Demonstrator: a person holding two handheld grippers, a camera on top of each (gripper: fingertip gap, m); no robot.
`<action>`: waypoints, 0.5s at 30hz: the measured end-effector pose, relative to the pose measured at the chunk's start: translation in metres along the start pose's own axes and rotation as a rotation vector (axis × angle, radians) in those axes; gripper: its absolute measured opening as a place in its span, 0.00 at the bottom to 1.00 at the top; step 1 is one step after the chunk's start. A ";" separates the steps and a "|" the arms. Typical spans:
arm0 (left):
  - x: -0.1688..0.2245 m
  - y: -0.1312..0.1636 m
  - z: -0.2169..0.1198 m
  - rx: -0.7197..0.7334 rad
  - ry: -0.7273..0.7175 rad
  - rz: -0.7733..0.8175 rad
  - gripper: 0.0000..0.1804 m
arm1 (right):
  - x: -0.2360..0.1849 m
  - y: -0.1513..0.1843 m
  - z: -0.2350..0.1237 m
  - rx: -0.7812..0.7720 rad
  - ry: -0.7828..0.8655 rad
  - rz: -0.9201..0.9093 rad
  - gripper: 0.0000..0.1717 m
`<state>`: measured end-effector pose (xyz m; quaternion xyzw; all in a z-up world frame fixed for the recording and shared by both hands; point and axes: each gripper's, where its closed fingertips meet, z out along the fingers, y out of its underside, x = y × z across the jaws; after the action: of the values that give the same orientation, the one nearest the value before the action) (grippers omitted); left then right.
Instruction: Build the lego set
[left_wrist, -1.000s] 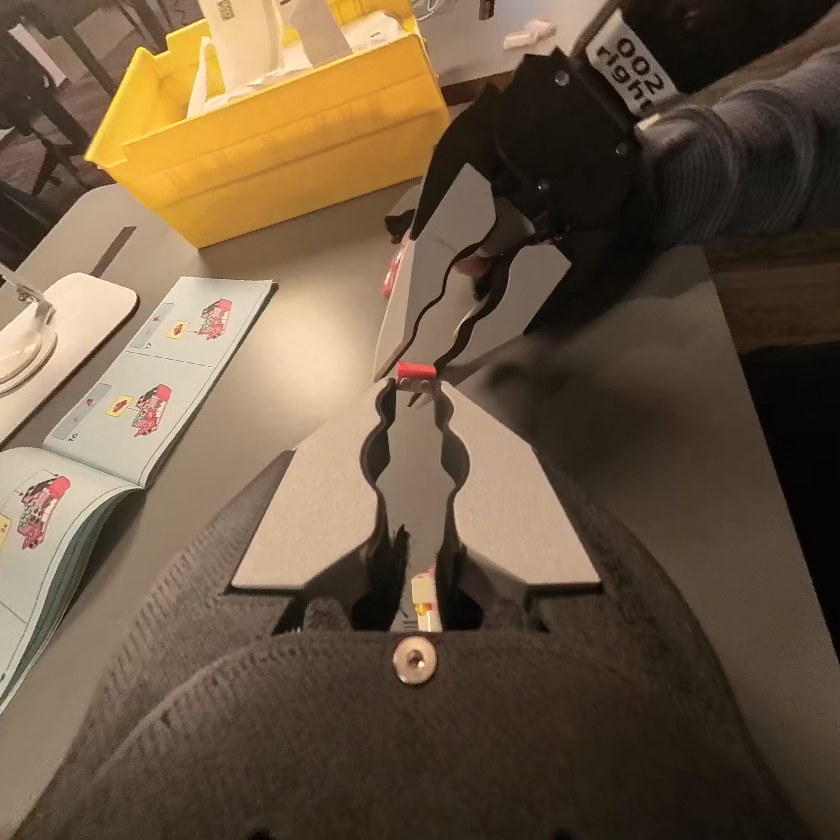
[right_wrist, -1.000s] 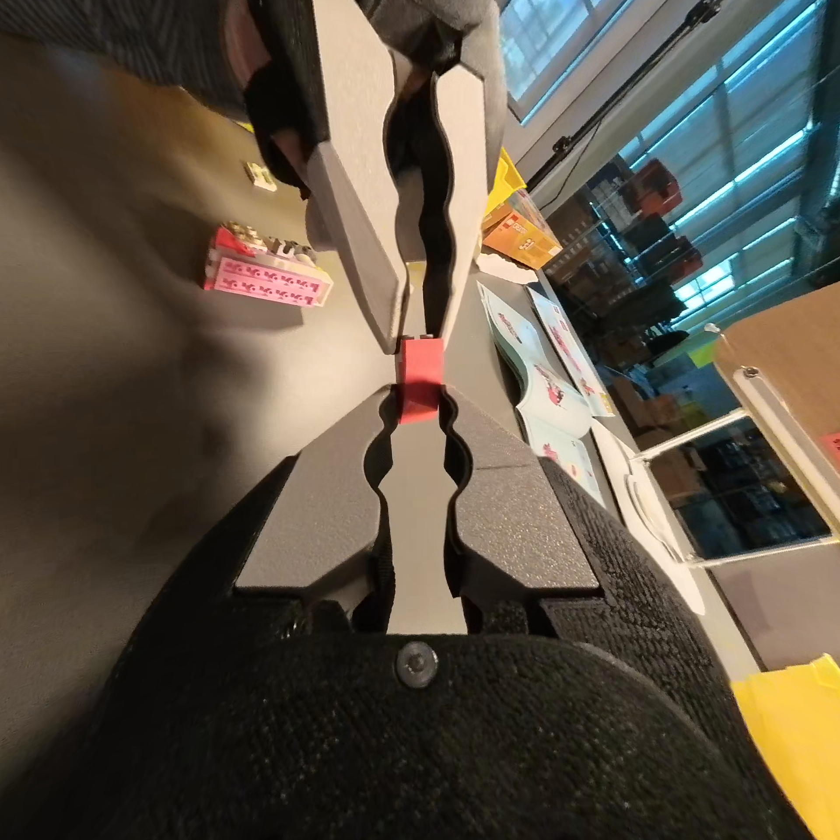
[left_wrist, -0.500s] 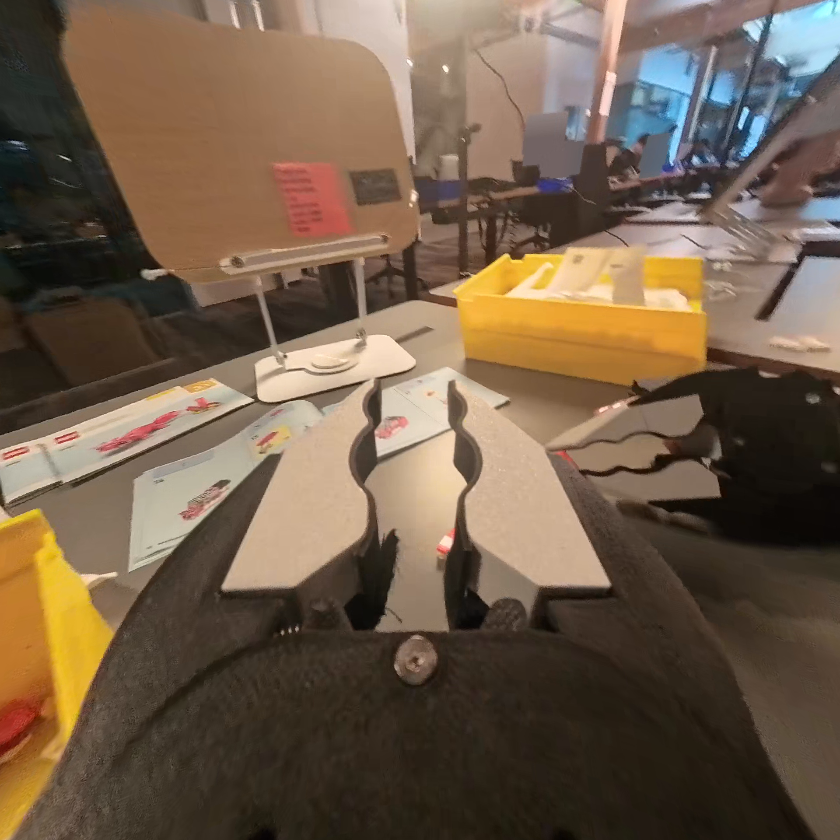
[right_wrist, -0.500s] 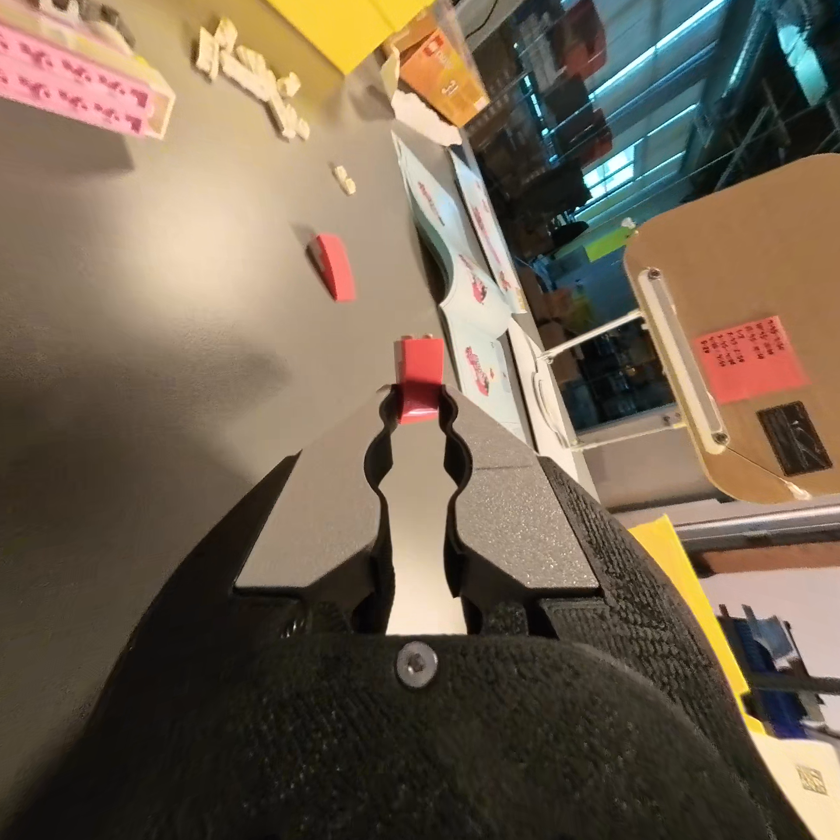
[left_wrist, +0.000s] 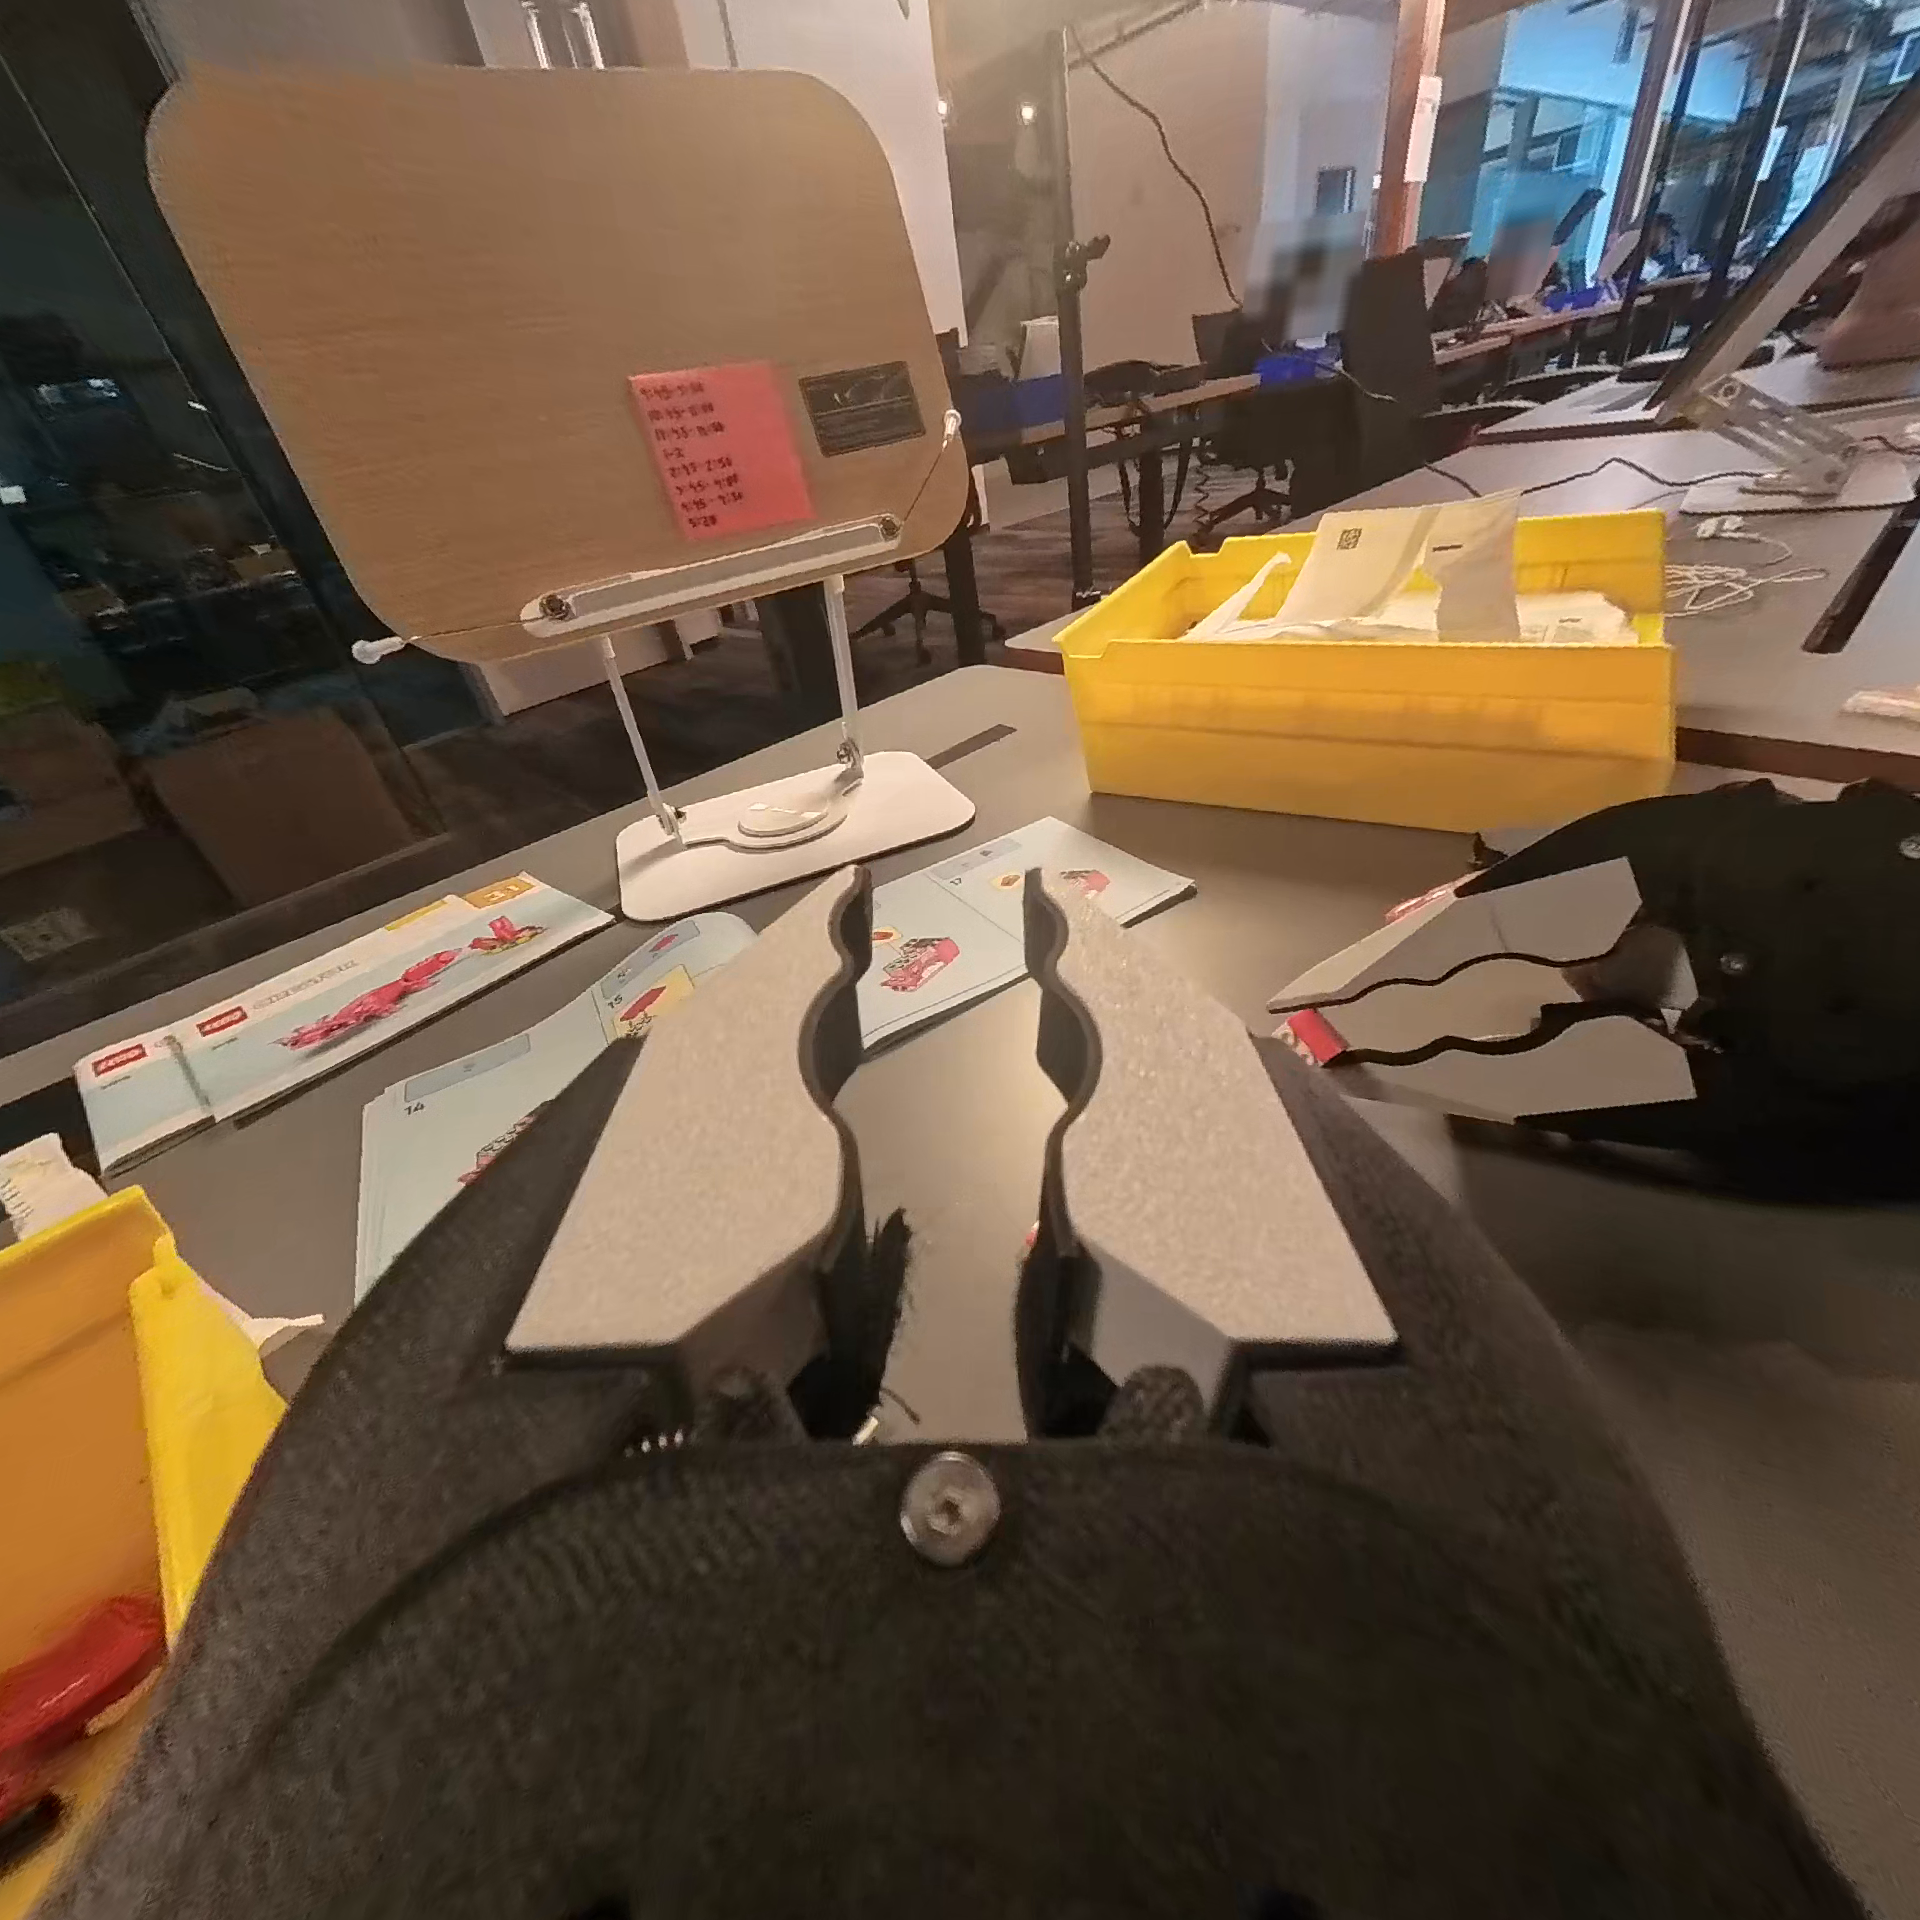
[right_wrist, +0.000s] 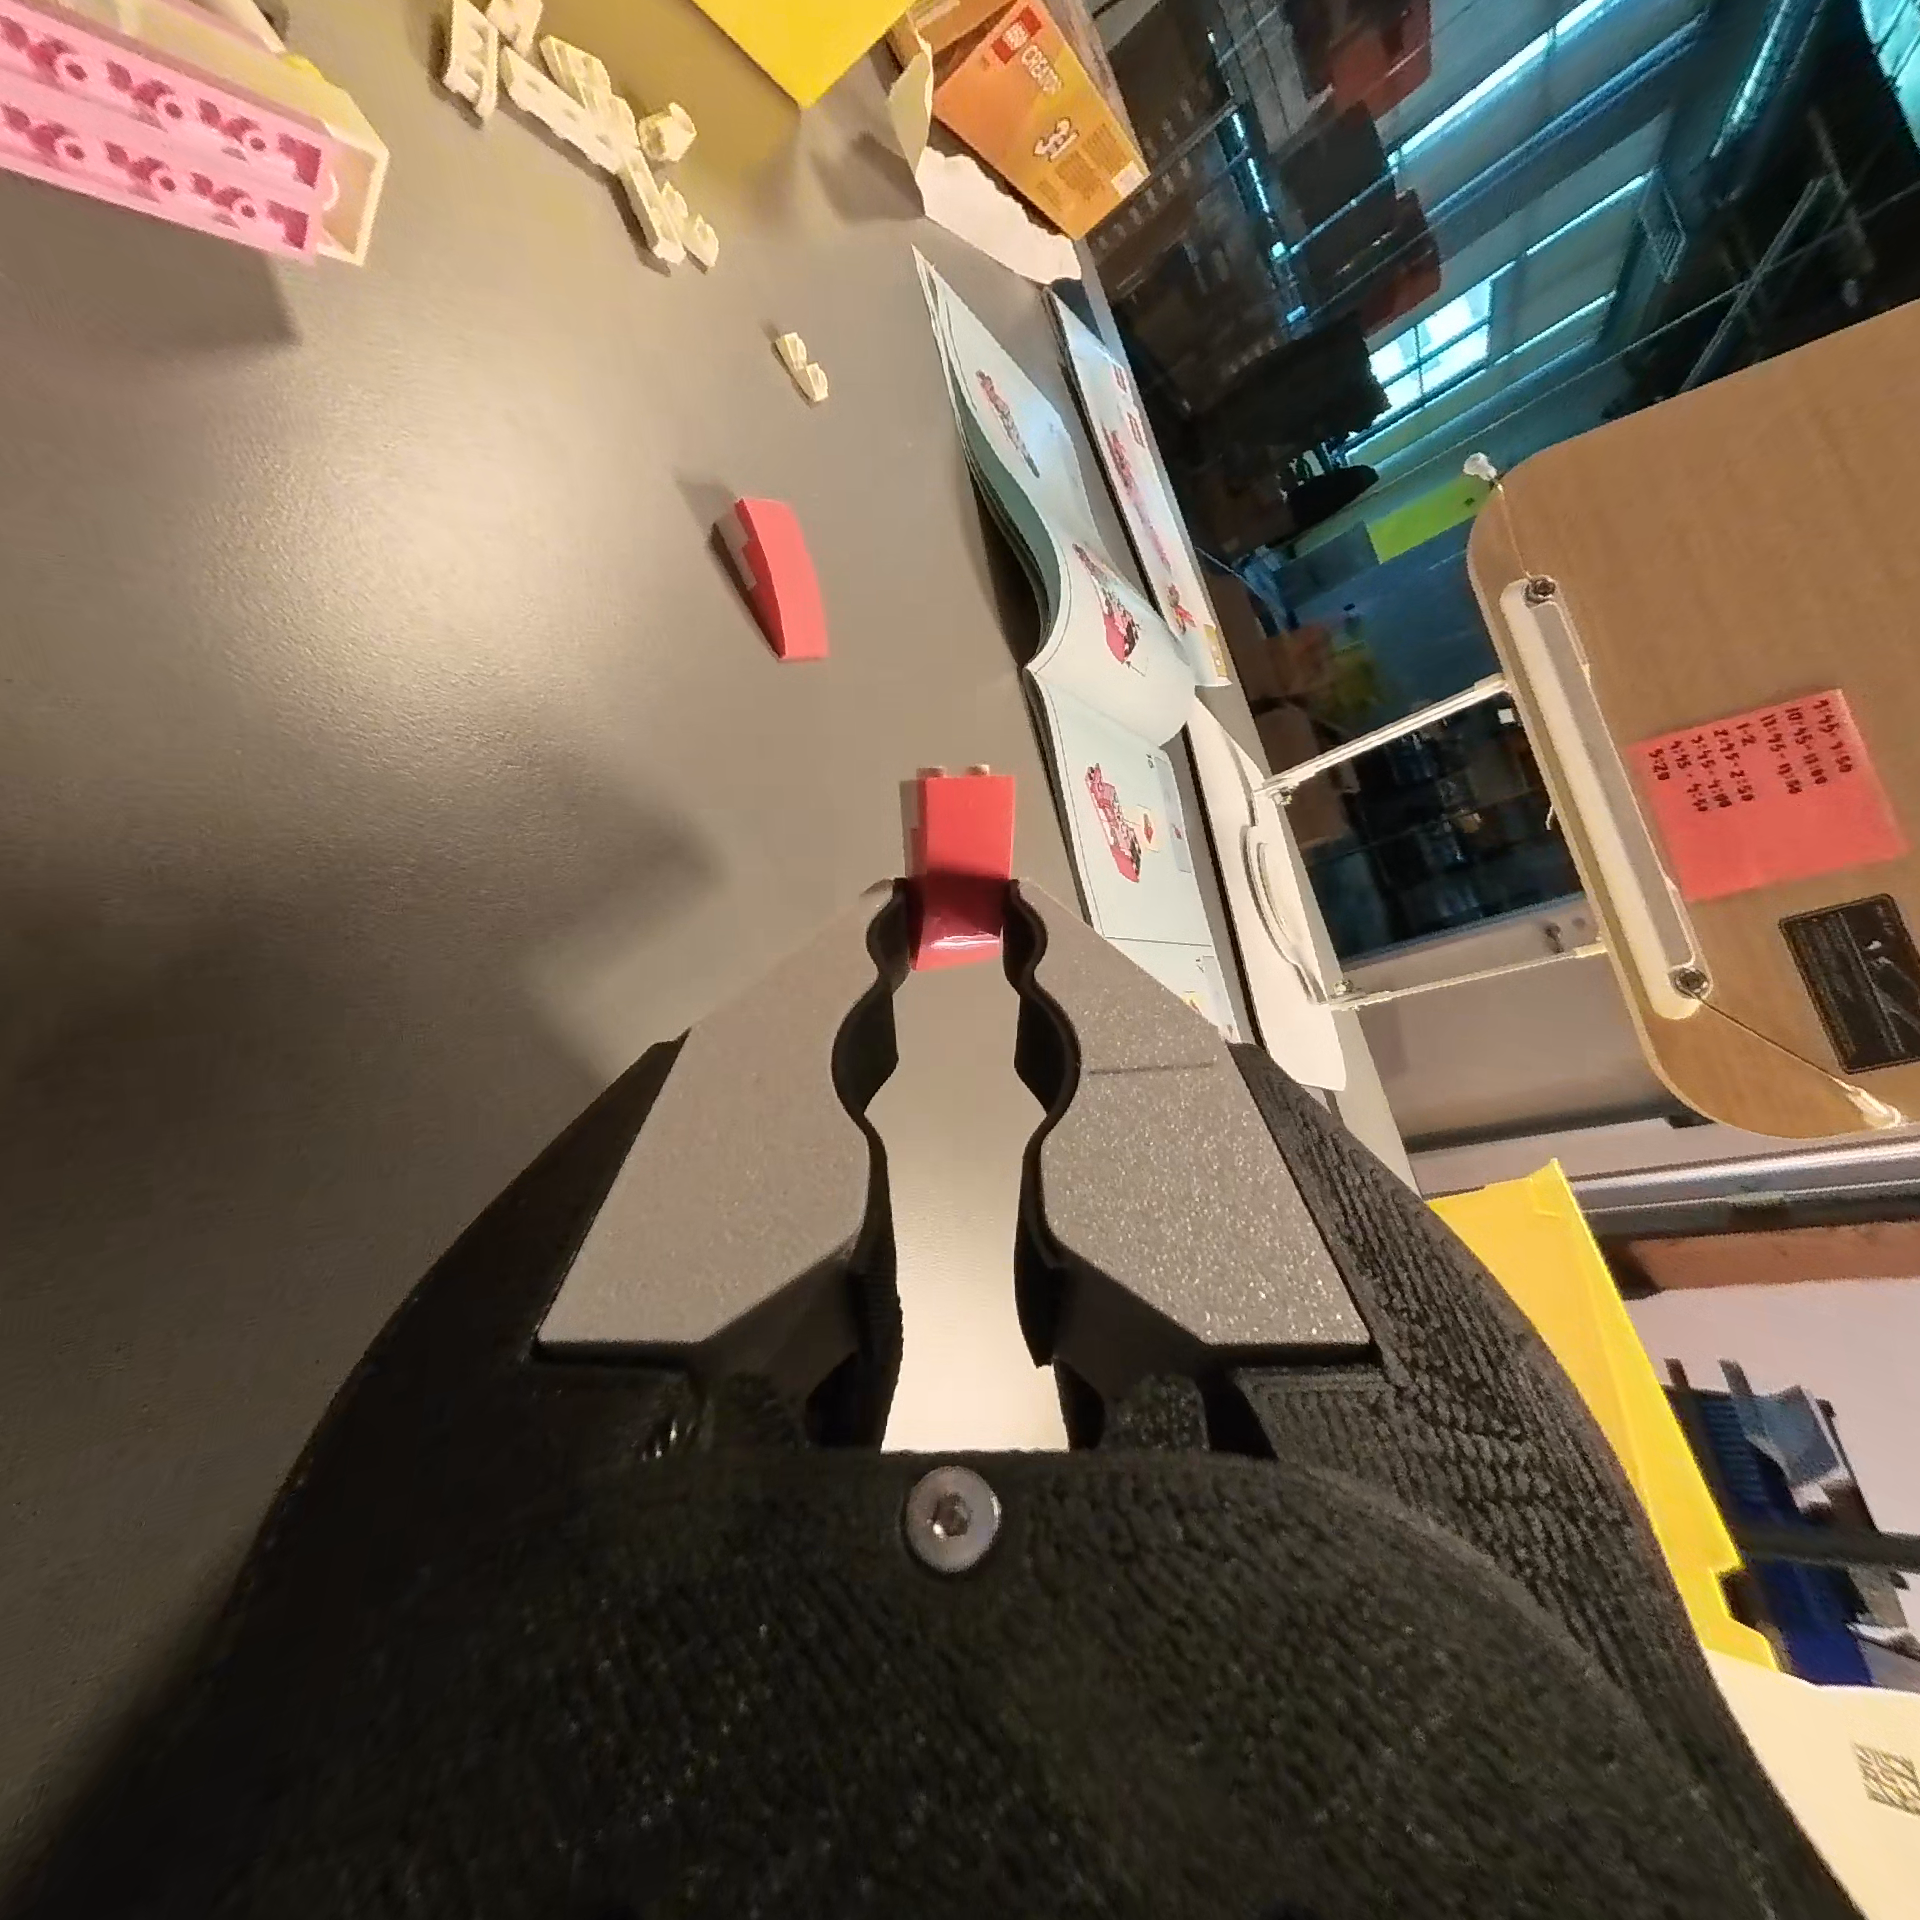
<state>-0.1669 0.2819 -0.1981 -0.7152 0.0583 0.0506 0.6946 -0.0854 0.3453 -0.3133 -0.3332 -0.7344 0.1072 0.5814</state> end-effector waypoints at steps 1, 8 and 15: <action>0.001 0.000 0.000 -0.002 0.001 0.003 0.15 | 0.000 0.000 0.000 -0.001 -0.001 -0.001 0.09; -0.002 0.002 0.001 -0.016 -0.014 0.027 0.15 | -0.008 0.020 0.001 -0.173 -0.083 -0.113 0.09; -0.005 0.001 0.000 -0.008 -0.016 0.014 0.15 | -0.023 0.022 -0.005 -0.336 -0.425 -0.033 0.09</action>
<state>-0.1718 0.2814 -0.1987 -0.7171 0.0574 0.0612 0.6919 -0.0708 0.3467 -0.3419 -0.3831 -0.8528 0.0422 0.3524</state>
